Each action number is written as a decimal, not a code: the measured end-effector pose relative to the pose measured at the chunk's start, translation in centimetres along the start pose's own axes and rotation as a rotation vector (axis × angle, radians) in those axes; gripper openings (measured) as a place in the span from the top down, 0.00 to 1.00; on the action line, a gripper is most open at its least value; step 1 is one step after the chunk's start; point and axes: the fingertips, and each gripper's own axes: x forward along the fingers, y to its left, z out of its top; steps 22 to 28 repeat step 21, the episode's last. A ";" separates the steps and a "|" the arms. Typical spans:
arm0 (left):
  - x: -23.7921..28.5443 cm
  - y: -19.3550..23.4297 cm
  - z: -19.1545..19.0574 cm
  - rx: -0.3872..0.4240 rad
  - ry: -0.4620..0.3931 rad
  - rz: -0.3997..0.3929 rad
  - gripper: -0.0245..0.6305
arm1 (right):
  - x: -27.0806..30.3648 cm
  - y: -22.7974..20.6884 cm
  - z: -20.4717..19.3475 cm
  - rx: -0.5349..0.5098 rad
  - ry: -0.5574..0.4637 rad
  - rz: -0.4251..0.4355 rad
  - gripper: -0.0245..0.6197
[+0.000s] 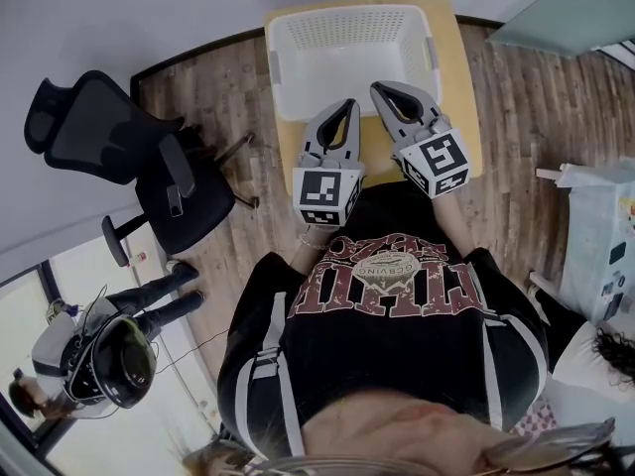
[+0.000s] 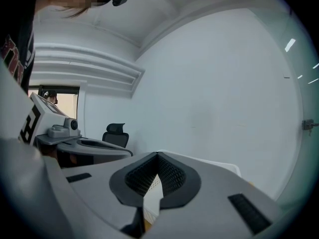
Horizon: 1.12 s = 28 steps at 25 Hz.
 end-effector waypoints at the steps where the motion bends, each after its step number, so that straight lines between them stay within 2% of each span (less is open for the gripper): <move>1: 0.1 0.0 0.0 0.000 0.000 0.002 0.89 | 0.0 0.0 0.0 0.002 -0.002 0.002 0.94; 28: 1.6 0.1 0.5 0.000 -0.005 0.003 0.89 | -0.4 -0.7 0.2 0.012 -0.011 -0.002 0.94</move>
